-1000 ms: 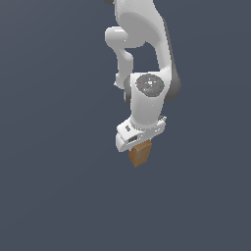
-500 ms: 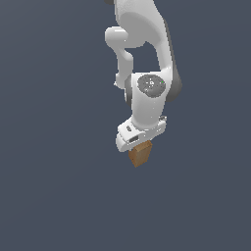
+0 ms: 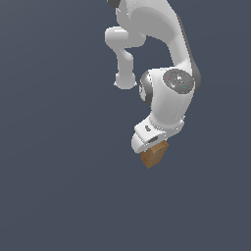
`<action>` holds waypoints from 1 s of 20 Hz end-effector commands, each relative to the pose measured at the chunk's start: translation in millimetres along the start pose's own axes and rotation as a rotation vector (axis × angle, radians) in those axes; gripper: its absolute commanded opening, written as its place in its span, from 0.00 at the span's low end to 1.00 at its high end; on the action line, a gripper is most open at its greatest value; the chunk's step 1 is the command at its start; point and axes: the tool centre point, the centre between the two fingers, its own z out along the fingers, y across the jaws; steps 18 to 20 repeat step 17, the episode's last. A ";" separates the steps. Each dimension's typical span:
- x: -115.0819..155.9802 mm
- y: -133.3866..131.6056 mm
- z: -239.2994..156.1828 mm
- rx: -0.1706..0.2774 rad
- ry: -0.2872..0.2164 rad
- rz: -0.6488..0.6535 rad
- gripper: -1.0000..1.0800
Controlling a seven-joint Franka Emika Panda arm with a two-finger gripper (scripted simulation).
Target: Pick up the object and move it to a goal position.
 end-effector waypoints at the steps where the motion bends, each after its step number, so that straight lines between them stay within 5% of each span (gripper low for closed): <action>1: 16.0 -12.9 -15.0 -0.004 0.010 0.000 0.00; 10: 48.9 -42.9 -35.5 -0.004 0.010 0.000 0.00; 20: 55.6 -48.3 -39.3 -0.004 0.010 0.000 0.00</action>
